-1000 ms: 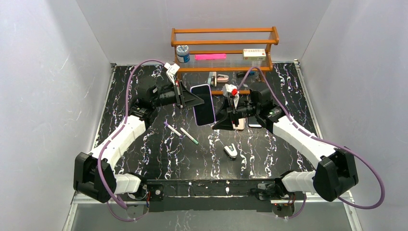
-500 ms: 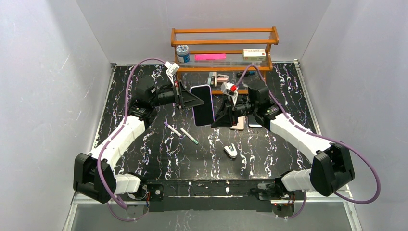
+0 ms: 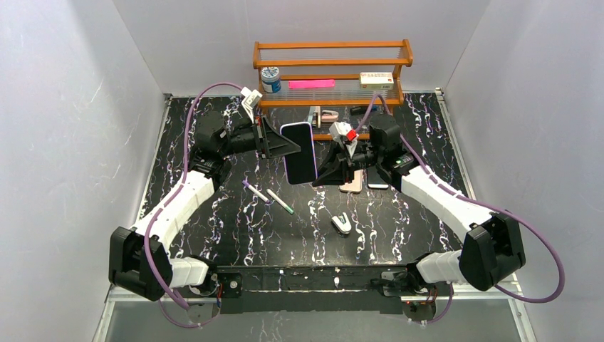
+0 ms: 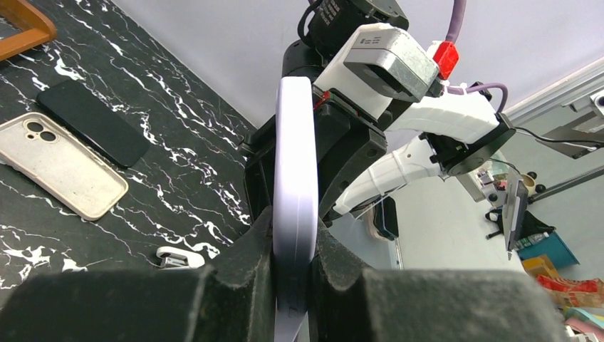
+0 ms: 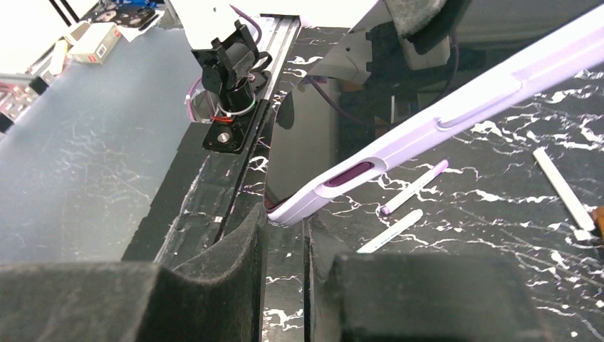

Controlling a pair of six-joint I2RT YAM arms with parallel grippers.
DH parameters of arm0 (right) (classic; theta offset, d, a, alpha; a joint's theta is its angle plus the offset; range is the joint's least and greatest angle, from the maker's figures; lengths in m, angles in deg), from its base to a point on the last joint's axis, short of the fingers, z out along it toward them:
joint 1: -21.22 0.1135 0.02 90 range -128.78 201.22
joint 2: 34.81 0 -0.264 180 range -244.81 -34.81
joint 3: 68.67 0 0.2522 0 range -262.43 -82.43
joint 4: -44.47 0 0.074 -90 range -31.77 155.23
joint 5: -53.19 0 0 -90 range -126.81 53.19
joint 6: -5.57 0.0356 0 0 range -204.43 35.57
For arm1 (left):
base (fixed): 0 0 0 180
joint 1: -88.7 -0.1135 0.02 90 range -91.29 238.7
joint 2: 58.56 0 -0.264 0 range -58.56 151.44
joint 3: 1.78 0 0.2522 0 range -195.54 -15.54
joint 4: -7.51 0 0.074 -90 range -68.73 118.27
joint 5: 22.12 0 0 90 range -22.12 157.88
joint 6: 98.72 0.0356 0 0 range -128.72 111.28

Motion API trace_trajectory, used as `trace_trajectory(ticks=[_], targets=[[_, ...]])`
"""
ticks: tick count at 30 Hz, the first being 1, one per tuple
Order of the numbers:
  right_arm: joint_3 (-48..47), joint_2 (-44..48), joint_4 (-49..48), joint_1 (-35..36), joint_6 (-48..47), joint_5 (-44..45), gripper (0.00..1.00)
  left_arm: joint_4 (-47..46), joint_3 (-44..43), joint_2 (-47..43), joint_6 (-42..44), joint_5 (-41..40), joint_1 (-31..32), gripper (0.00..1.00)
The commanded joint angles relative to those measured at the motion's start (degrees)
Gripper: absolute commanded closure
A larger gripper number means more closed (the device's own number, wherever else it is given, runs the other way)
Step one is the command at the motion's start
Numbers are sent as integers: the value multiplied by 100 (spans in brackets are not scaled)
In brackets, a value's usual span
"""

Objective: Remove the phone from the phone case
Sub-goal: Remove the phone case from the phone.

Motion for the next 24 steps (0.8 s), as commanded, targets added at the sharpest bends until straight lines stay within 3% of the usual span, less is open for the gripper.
trace_trajectory(ticks=[1, 11, 14, 18, 24], targets=[[-351, 47, -319, 39, -1008, 135, 99, -359, -360, -189, -693, 369, 89, 100], [-526, -32, -333, 37, -1295, 463, 99, -386, -392, -211, -762, 791, 167, 100], [-418, -76, -994, 40, -507, 646, 99, -387, -402, -229, -745, 879, 207, 100], [-142, -145, -2230, 24, 1227, 1135, 98, -387, -347, -255, -733, 898, 216, 100], [313, -279, -3912, 20, 3198, 1508, 90, -395, -280, -283, -702, 885, 218, 100]])
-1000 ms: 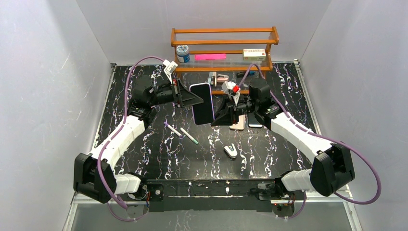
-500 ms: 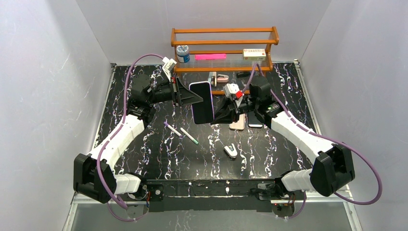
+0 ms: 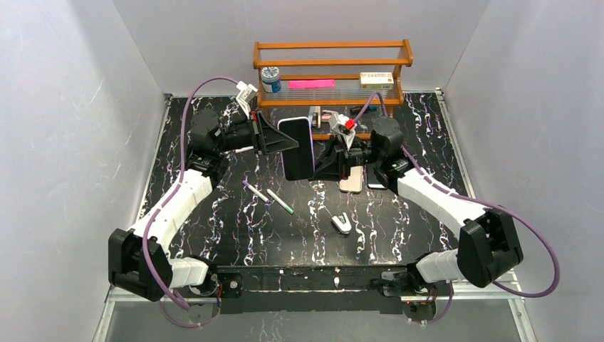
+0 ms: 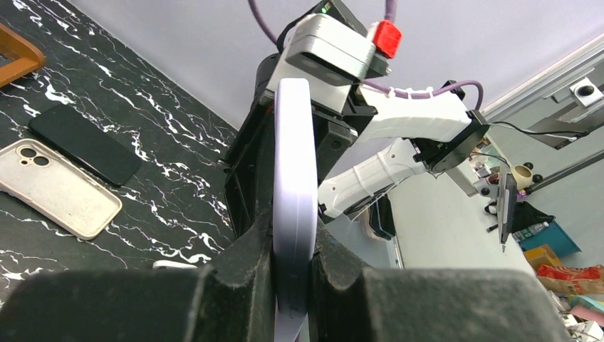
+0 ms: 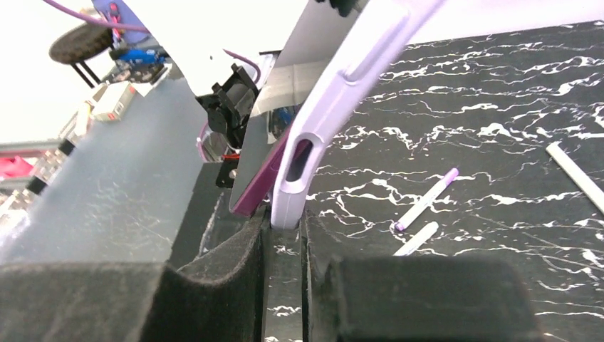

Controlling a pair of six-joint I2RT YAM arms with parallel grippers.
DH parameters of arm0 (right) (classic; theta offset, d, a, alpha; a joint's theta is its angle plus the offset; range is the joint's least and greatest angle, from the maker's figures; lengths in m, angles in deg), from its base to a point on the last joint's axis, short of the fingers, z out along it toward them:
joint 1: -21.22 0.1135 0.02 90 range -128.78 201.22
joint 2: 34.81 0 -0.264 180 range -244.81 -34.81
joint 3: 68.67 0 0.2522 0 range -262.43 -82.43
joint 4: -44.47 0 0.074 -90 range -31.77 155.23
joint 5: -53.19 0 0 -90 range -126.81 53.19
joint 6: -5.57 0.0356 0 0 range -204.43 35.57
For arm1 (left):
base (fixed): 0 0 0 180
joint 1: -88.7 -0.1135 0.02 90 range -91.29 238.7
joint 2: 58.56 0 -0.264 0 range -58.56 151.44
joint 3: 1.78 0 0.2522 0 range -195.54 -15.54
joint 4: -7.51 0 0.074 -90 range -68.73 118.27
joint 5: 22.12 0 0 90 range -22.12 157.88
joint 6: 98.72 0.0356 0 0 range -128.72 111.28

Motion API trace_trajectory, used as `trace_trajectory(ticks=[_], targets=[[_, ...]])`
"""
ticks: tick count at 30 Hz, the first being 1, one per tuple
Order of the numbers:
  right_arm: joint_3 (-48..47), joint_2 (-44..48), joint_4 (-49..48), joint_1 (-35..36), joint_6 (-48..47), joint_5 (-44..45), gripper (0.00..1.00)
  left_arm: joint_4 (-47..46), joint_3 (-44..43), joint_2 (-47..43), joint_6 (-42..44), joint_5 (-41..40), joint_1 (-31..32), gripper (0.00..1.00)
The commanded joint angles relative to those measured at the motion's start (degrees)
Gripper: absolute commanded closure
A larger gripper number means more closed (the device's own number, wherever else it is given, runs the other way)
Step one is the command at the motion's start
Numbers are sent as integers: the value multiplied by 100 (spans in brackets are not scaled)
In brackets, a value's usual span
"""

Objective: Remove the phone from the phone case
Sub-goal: Remove the phone case from the phone.

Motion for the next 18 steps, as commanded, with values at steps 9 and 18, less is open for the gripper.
trace_trajectory(ticks=[9, 18], targets=[[356, -58, -2876, -7, 2568, 1959, 80, 14, 136, -198, -282, 399, 297, 100], [370, 34, -2884, -17, 3038, 2277, 69, 14, 363, -113, -241, 178, 291, 100]])
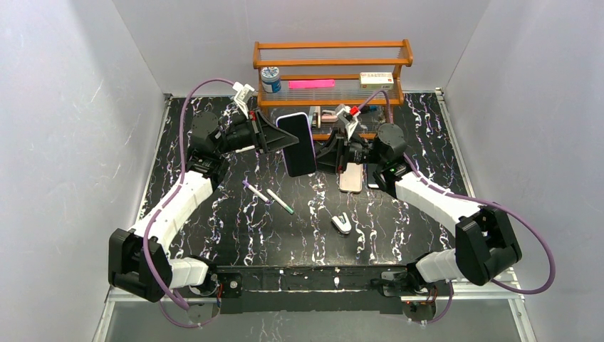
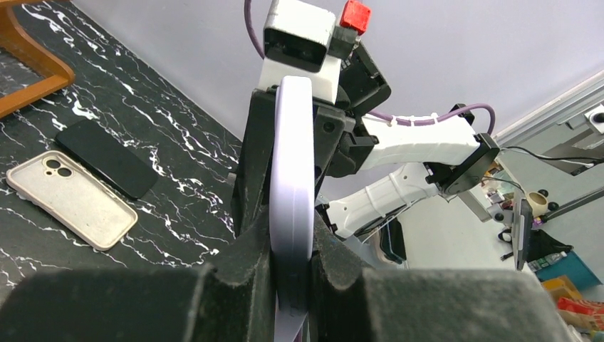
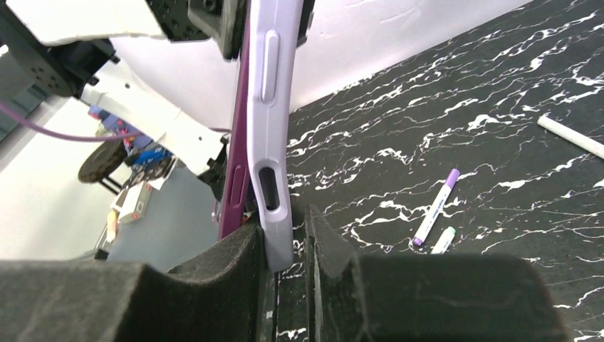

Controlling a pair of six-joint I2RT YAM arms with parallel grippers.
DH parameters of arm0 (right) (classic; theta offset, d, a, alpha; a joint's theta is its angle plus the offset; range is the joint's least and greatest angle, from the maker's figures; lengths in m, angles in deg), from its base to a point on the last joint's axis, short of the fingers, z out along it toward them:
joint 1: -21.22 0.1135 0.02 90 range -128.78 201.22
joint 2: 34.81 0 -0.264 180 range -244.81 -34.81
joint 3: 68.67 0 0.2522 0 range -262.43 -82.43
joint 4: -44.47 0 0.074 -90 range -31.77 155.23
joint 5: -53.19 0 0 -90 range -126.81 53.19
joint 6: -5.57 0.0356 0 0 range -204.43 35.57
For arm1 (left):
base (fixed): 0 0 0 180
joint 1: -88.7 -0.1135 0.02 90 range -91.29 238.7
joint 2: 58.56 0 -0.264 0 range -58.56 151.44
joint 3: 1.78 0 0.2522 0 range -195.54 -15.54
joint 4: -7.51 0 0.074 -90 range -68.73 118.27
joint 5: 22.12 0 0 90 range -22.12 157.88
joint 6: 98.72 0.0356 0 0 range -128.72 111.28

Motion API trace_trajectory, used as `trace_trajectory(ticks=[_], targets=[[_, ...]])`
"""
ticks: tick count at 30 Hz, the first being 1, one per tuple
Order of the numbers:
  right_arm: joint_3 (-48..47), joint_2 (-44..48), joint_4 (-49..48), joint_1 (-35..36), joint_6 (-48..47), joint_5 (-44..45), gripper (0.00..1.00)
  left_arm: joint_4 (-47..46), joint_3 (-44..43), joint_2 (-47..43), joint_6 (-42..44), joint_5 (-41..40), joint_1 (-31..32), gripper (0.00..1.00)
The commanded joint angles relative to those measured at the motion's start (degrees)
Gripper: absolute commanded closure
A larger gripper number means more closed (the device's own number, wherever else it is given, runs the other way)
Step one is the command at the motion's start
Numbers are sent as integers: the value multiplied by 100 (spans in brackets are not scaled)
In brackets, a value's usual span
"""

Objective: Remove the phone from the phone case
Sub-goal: Remove the phone case from the phone.

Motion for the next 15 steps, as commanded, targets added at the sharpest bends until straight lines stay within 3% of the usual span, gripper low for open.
trace_trajectory(ticks=[1, 7, 11, 13, 15], targets=[[-157, 132, -1080, 0, 437, 1046, 69, 218, 264, -74, -264, 592, 308, 100], [-243, 87, -1200, 5, 771, 991, 71, 398, 420, 42, -140, 278, 304, 100], [-256, 28, -1273, 2, 957, 879, 88, 764, 399, 71, 106, -8, 310, 100], [-198, 44, -1215, 0, 971, 896, 99, 1325, 273, 70, 494, -269, 305, 92], [-108, 83, -1124, 5, 974, 940, 99, 2104, 53, 82, 904, -598, 309, 83]])
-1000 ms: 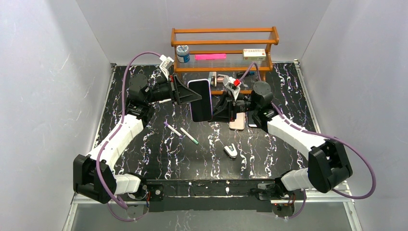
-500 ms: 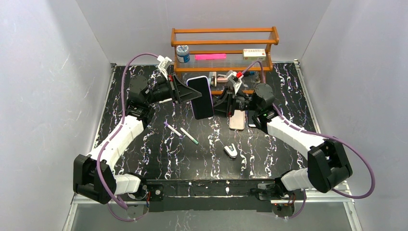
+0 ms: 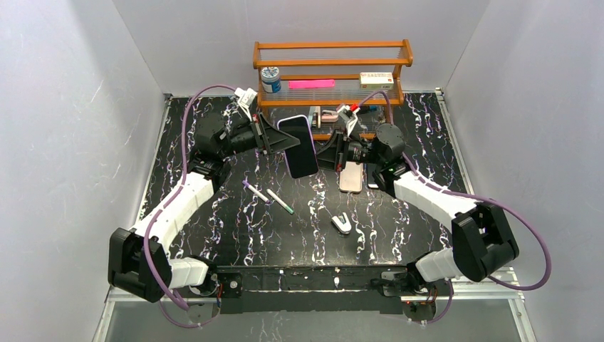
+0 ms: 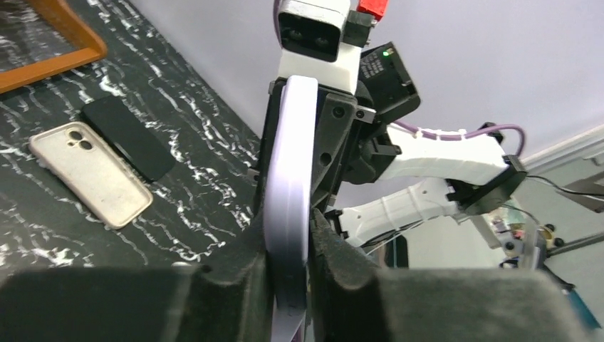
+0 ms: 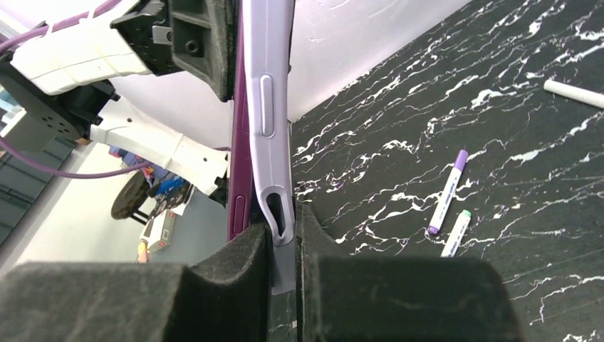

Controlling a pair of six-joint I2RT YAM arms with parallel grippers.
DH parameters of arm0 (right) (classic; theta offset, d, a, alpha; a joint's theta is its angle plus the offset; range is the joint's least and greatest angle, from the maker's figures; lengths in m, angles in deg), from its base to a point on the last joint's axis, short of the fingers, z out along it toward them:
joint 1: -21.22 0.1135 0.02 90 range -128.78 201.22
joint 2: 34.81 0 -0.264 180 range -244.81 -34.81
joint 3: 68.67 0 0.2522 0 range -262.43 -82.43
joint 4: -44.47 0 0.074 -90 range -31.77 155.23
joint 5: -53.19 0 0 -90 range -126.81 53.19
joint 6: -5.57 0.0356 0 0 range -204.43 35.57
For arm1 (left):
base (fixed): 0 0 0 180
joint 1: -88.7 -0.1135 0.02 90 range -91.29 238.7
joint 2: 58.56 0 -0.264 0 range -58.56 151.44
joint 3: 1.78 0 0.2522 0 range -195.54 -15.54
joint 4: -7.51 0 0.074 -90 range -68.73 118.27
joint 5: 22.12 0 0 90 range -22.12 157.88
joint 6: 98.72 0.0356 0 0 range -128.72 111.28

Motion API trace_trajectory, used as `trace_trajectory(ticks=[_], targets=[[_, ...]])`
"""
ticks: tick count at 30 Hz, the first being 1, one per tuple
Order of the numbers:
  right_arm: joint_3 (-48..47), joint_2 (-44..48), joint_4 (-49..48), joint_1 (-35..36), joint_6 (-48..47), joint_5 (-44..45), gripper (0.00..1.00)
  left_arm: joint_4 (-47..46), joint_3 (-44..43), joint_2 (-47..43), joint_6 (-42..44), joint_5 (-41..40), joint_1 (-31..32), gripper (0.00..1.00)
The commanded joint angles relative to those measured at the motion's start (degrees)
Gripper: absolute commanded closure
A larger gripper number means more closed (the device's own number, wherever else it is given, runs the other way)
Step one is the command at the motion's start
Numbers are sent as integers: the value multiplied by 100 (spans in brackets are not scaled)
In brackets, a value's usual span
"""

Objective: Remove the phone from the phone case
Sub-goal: Remove the phone case from the phone.

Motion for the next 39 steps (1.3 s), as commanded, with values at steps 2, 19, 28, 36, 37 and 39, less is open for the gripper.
trace_trajectory(ticks=[2, 19, 28, 36, 37, 39], targets=[[-18, 275, -872, 33, 178, 728, 99, 2276, -352, 88, 1084, -526, 244, 69], [-229, 404, 2730, 113, -166, 2907, 99, 4092, -955, -264, 1687, -3739, 330, 2], [-853, -141, 3658, 275, 688, 3301, 99, 5239, -1630, -36, 2927, -6055, 1728, 2], [-1074, -374, 3885, 407, 1211, 3383, 99, 5633, -1950, 325, 3639, -7175, 2581, 4], [-1090, -386, 3897, 416, 1243, 3377, 99, 5696, -2002, 385, 3732, -7297, 2681, 6], [-1115, -404, 3917, 443, 1309, 3352, 99, 5775, -2090, 508, 3930, -7521, 2884, 9]])
